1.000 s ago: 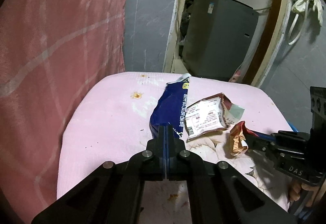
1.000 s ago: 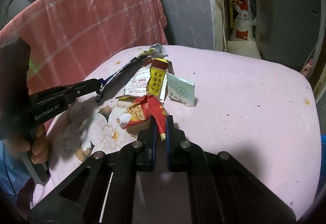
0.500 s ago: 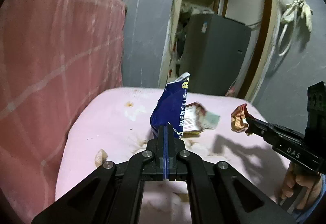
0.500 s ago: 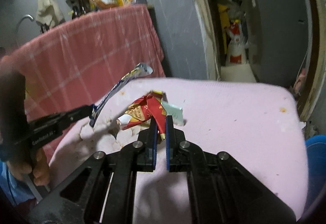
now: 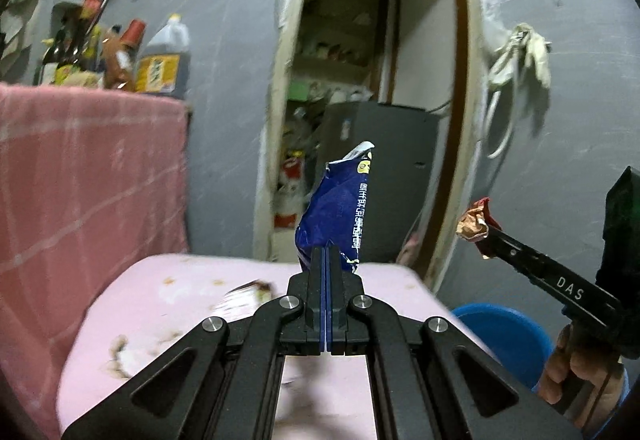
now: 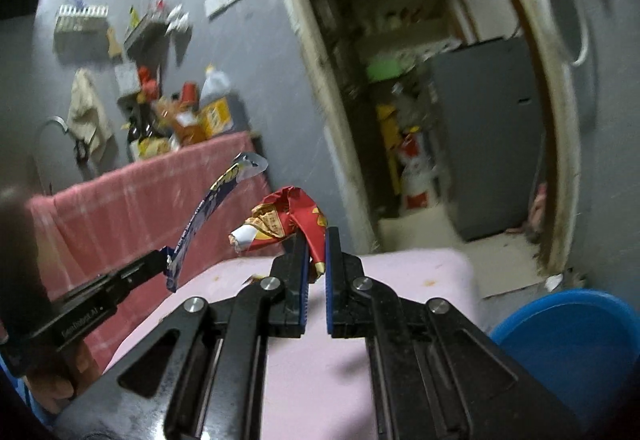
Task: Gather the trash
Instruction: 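Carry both held wrappers over the blue basin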
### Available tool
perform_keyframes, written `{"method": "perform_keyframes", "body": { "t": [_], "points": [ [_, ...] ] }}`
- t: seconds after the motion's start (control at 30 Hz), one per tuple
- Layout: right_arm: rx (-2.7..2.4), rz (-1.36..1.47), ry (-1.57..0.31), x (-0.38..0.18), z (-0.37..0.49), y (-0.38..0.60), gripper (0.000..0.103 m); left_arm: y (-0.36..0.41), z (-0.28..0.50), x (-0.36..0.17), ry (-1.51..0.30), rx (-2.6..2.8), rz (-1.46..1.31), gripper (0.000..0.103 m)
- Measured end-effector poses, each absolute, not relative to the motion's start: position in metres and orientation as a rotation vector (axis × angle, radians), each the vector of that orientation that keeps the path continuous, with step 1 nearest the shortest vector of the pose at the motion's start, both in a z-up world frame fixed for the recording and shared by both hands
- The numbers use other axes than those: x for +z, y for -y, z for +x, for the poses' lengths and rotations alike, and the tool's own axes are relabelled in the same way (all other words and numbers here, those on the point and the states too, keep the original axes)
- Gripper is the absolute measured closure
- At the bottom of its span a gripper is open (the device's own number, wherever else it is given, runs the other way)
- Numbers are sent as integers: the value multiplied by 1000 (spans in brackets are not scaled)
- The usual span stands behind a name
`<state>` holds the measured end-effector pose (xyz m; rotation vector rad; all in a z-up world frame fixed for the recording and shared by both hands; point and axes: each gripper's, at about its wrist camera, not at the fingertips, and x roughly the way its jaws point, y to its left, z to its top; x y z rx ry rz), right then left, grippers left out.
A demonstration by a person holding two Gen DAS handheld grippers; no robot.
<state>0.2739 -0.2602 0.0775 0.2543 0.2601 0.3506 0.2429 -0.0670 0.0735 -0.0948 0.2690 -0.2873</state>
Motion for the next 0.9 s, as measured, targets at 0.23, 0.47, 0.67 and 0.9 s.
{"method": "perform_keyframes", "body": {
  "t": [0.23, 0.47, 0.67, 0.9],
  "points": [
    [206, 287, -179, 92, 247, 317, 96, 122, 248, 81, -252, -355, -98, 103],
    [31, 300, -209, 82, 237, 377, 96, 184, 257, 77, -273, -430, -65, 103],
    [-63, 370, -300, 59, 243, 418, 96, 236, 264, 63, -324, -502, -38, 103],
    [-125, 436, -394, 34, 251, 451, 96, 279, 290, 39, -483, -563, -65, 103]
  ]
}}
